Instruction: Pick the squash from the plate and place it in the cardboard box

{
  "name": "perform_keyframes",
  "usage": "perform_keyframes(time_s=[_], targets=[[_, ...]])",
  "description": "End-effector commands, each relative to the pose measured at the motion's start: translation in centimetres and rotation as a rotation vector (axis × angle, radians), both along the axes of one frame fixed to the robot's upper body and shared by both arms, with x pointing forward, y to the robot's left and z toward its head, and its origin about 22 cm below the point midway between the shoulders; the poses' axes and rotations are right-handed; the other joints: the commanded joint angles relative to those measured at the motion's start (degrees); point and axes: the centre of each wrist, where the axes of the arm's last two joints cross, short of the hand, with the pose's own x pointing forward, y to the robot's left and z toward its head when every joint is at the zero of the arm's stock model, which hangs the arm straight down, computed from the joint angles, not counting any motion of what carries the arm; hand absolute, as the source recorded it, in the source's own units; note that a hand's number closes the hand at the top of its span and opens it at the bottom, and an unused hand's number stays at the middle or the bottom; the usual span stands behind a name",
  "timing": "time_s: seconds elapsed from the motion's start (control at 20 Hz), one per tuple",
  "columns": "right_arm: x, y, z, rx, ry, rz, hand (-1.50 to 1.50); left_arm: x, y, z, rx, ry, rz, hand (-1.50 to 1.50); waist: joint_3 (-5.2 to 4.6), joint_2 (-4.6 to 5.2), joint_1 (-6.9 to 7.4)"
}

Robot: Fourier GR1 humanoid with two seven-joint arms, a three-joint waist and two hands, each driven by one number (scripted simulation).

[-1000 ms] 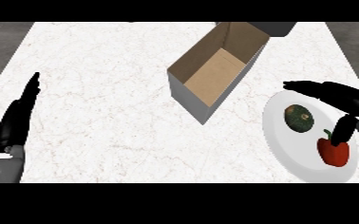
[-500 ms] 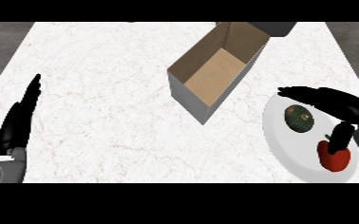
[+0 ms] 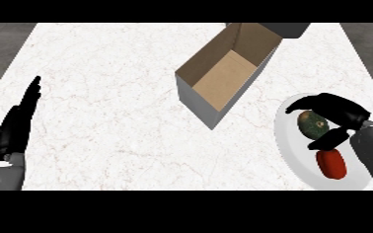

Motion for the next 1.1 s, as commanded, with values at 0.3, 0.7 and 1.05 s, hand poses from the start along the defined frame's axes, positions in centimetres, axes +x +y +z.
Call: perform_keyframes(time_s=[0.3, 0.7, 1.05], targets=[[0.6, 1.0, -3.1, 0.045, -0.266, -0.031, 1.5, 0.4, -0.8, -0.3, 0.004, -0.013, -0.014, 0.0, 0.31, 0.24, 0.02], [0.6, -3.0, 0.3, -0.01, -0.321, -0.419, 1.5, 0.2, 0.7, -0.5, 0.01, 0.002, 0.013, 0.0, 0.25, 0.16, -0.53], [0.0, -3.3, 7.0, 0.035, -0.578, -0.465, 1.5, -0.9, -0.8, -0.7, -0.002, 0.008, 0.026, 0.0, 0.21, -0.28, -1.1]])
